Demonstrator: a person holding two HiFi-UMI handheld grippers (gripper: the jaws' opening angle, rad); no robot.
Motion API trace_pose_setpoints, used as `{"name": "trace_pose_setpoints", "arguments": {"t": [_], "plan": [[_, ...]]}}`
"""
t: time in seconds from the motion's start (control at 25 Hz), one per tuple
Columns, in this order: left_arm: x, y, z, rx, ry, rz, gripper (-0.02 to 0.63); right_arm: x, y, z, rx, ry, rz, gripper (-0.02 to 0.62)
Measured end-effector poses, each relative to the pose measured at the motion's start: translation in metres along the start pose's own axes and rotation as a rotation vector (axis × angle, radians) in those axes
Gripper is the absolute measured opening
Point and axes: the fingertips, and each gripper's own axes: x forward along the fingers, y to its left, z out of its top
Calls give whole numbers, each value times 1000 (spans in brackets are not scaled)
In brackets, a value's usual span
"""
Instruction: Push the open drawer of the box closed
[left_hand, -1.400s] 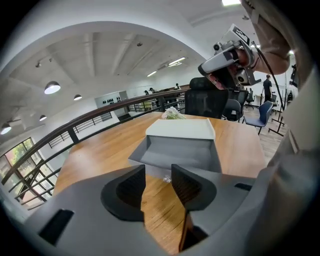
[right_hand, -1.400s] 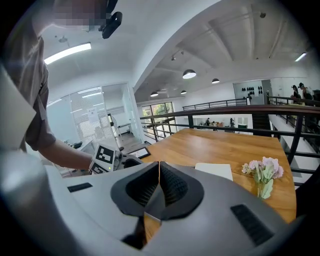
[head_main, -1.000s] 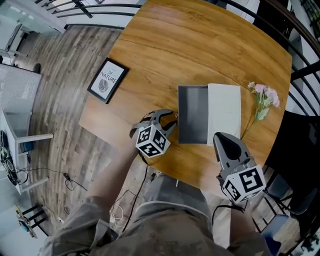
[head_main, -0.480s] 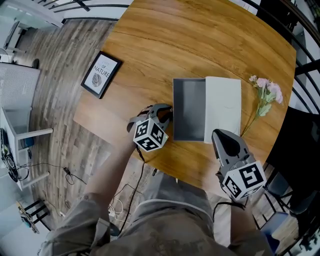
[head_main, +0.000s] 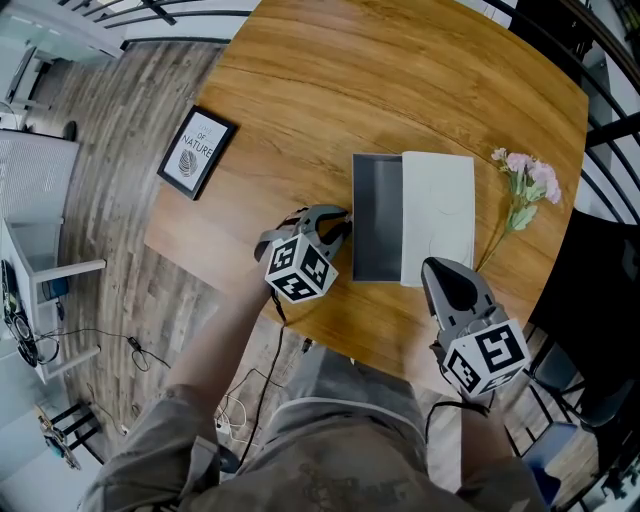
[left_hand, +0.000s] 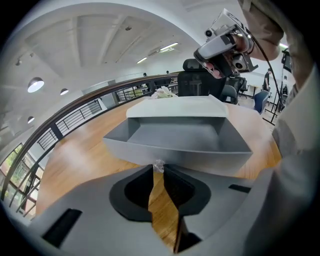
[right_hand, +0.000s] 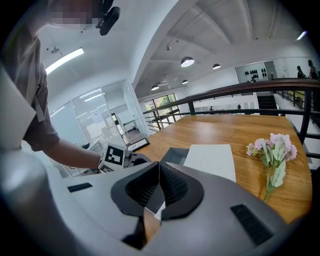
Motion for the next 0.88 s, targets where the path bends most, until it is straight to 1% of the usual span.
{"name": "trace_pose_setpoints", "arguments": {"t": [0.16,0.48,0.6,0.68,0.76,0.88], "plan": [[14,-10,18,28,1,-32,75,-4,-4,2,9,-7,-9,33],[37,-22,47,1,-42,-83,75,-19,-20,-3,46,-18,-58,33],[46,-29,60,8,-61,-101,75,-27,-26,-8,63,-23,-89,32],[49,-29,64,12,-56,-104,77,-30,-28,-10,74,-33,-101,34],[52,-29,65,-11,-45,-114,77,-33,-31,-12,83,-37,-110,33],[53,-29,64,-83,-46,-133,78,-38,-34,-15,96,-43,-123,32]]}}
